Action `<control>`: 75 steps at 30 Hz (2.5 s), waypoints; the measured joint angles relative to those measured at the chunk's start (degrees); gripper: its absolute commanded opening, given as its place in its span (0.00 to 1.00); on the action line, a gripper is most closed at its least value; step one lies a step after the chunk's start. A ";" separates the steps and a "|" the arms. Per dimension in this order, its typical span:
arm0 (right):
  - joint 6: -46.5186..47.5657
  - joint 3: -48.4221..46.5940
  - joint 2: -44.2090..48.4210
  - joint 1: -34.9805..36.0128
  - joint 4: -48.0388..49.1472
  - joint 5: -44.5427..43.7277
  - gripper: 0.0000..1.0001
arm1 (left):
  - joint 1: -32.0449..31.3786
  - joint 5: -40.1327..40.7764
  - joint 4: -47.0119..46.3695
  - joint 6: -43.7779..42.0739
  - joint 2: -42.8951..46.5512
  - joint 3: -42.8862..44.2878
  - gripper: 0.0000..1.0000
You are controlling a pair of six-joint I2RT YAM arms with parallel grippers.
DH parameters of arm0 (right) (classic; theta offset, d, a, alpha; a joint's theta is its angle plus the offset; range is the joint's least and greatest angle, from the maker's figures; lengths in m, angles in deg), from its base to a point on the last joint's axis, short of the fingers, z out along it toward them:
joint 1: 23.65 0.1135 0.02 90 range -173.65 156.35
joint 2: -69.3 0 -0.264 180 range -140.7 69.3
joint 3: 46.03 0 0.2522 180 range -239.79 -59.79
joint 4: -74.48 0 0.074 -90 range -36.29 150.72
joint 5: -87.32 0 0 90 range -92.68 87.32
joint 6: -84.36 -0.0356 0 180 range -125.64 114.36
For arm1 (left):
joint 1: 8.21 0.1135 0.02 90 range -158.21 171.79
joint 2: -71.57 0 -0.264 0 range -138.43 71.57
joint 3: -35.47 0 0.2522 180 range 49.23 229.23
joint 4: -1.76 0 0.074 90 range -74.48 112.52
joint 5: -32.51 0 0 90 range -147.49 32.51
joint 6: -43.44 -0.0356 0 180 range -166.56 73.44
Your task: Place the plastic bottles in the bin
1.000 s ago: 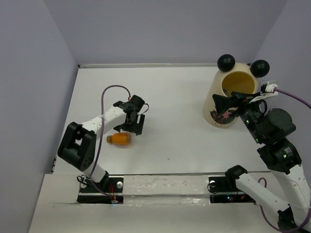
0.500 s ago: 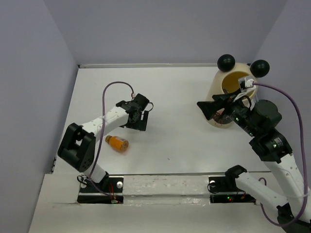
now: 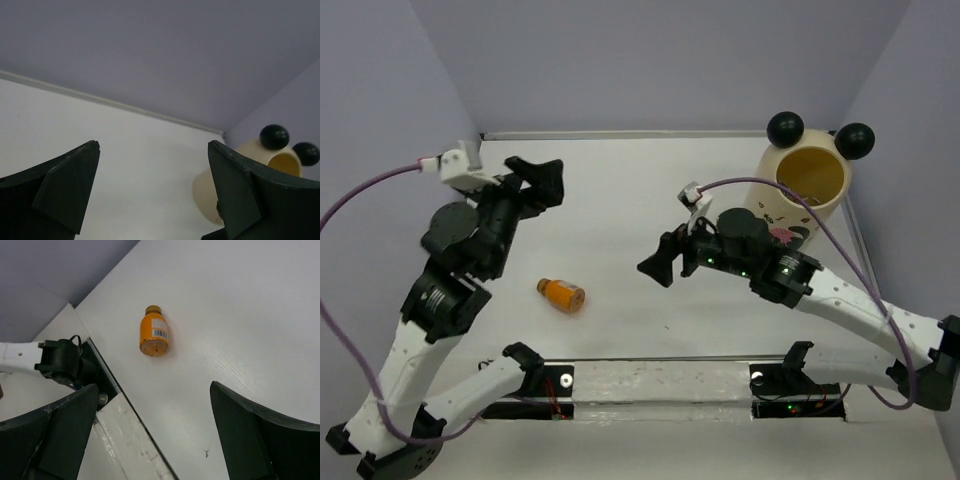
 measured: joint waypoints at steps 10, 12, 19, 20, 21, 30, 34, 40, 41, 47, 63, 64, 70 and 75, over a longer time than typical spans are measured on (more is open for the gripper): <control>6.95 -22.60 -40.65 7.19 -0.31 -3.43 1.00 | 0.02 6.08 -5.66 0.85 17.62 -2.95 0.99; 9.09 -28.96 -47.06 7.50 -3.76 -2.49 1.00 | 0.02 6.10 -5.07 0.83 18.23 -4.33 0.99; 15.52 -53.68 -67.41 8.85 -14.53 -0.26 0.98 | 0.00 5.66 -2.05 0.72 20.55 -6.84 0.99; 16.22 -57.07 -70.05 9.38 -15.63 -0.13 0.97 | 0.00 5.60 -1.84 0.66 21.03 -6.99 0.99; 16.81 -59.71 -72.37 9.94 -17.11 -0.04 0.96 | 0.00 5.51 -1.77 0.61 21.55 -7.30 0.99; 18.49 -66.79 -81.42 13.49 -23.12 -2.64 0.39 | 0.00 5.49 -1.11 -0.09 24.81 -10.23 0.99; 17.73 -65.31 -79.21 13.57 -22.10 -6.45 0.35 | 0.00 5.20 -1.29 -0.17 26.27 -12.04 0.99; 17.68 -52.87 -64.22 13.46 -16.98 -17.44 0.32 | 0.00 2.99 -2.69 -0.09 27.23 -17.40 0.99; 18.01 -49.31 -60.06 13.18 -15.15 -19.76 0.32 | 0.00 2.54 -2.78 -0.04 27.45 -18.25 0.99; 27.23 -19.47 -20.79 7.63 10.97 -37.07 0.30 | 0.00 -4.35 -6.75 0.44 30.18 -28.17 0.99; 34.82 10.56 5.07 -27.32 45.48 -46.75 0.27 | 0.00 -13.31 -9.62 -1.29 29.86 -35.36 0.99; 34.38 11.23 4.55 -27.91 45.31 -46.56 0.27 | 0.00 -13.51 -9.66 -1.42 29.88 -35.36 0.99; 32.20 12.41 3.30 -31.98 45.40 -46.23 0.27 | 0.00 -14.29 -9.86 -1.86 29.88 -35.36 0.99; 29.22 14.80 3.02 -34.21 46.73 -45.88 0.27 | 0.02 -14.75 -9.88 -2.19 29.86 -35.36 0.99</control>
